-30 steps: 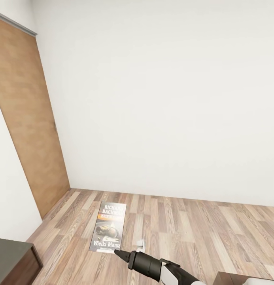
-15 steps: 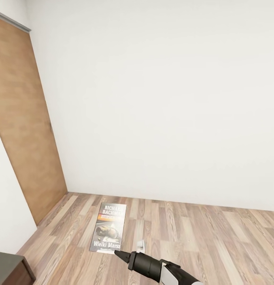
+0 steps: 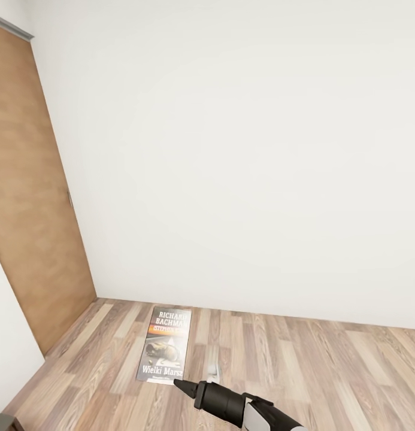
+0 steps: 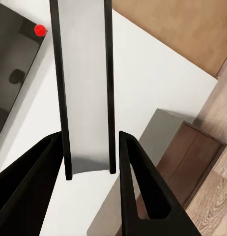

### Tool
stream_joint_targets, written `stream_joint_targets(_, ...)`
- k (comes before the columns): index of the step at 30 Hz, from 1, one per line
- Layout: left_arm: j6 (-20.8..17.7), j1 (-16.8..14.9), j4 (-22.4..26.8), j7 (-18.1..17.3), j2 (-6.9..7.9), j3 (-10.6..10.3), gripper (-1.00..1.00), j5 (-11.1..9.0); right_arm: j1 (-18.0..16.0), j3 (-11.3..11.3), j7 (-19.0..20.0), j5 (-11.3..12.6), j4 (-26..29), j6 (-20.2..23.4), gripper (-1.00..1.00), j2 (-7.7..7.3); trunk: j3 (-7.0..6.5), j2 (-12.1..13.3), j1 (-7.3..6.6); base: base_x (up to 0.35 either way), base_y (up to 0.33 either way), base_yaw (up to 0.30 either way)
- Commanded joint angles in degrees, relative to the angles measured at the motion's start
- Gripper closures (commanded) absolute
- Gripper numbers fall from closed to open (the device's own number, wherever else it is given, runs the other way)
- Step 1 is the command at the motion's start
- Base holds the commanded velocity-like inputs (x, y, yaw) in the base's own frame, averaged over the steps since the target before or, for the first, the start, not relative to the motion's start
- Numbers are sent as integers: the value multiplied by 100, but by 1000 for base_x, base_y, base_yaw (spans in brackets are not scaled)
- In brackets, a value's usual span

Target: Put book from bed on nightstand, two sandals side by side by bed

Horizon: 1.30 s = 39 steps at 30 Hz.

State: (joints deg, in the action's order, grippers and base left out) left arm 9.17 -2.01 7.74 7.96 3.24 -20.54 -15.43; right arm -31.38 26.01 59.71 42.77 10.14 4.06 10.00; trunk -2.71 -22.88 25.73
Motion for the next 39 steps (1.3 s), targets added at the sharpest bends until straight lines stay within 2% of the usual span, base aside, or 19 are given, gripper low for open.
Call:
stream_joint_targets(1, 15, -1, -1, 21, 2, -51, -100, -44, -3, 10, 10, 64, -2, 42, 100, 0, 2, -3, 5, 328, 0, 0)
stream_joint_targets(10, 15, -1, -1, 21, 2, -67, -100, -40, -4, 10, 9, 64, 1, 42, 100, 0, 2, -3, 5, 328, 0, -15)
stream_joint_targets(39, 15, -1, 3, 21, 2, -84, -100, -30, -3, 10, -20, 65, 3, 47, 100, 0, 20, -3, 5, 313, 55, -104)
